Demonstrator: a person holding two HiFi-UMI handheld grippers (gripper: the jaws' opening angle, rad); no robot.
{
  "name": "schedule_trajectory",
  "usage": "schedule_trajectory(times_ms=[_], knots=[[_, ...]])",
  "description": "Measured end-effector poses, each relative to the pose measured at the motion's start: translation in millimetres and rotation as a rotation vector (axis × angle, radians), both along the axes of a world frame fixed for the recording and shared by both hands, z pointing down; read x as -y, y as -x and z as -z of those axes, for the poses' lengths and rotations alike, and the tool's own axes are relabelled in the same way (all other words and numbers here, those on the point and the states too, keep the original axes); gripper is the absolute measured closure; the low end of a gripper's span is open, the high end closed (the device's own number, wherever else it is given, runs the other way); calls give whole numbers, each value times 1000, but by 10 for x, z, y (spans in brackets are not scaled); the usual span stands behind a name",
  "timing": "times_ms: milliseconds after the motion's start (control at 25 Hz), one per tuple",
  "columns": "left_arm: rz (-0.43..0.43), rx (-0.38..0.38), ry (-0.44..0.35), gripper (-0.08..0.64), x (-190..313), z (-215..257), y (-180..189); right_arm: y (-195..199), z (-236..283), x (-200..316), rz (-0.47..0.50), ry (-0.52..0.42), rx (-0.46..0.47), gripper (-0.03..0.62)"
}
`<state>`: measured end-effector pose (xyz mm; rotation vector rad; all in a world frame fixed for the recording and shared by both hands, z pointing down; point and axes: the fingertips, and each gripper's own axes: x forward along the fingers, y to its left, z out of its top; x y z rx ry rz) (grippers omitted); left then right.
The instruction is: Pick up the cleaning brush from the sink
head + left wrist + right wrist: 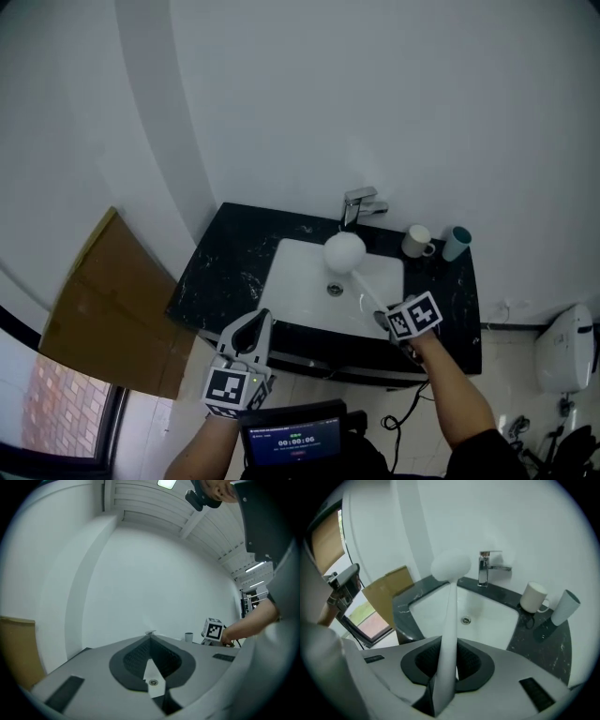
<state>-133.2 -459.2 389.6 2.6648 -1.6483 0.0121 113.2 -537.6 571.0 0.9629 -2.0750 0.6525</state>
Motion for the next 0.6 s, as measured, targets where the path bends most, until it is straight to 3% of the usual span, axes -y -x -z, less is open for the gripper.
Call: schedule_trajectory(times_ms=[320, 480, 600], knots=[[-97, -3, 2, 554, -1271, -193, 145, 211, 1022, -1626, -283, -278, 245, 540], [-190, -95, 17, 555, -1966, -45, -30, 136, 1316, -2556, -320, -383, 263, 540], [-228, -94, -10, 555, -2411, 55, -279, -86, 1534, -3207, -342, -480, 268, 540]])
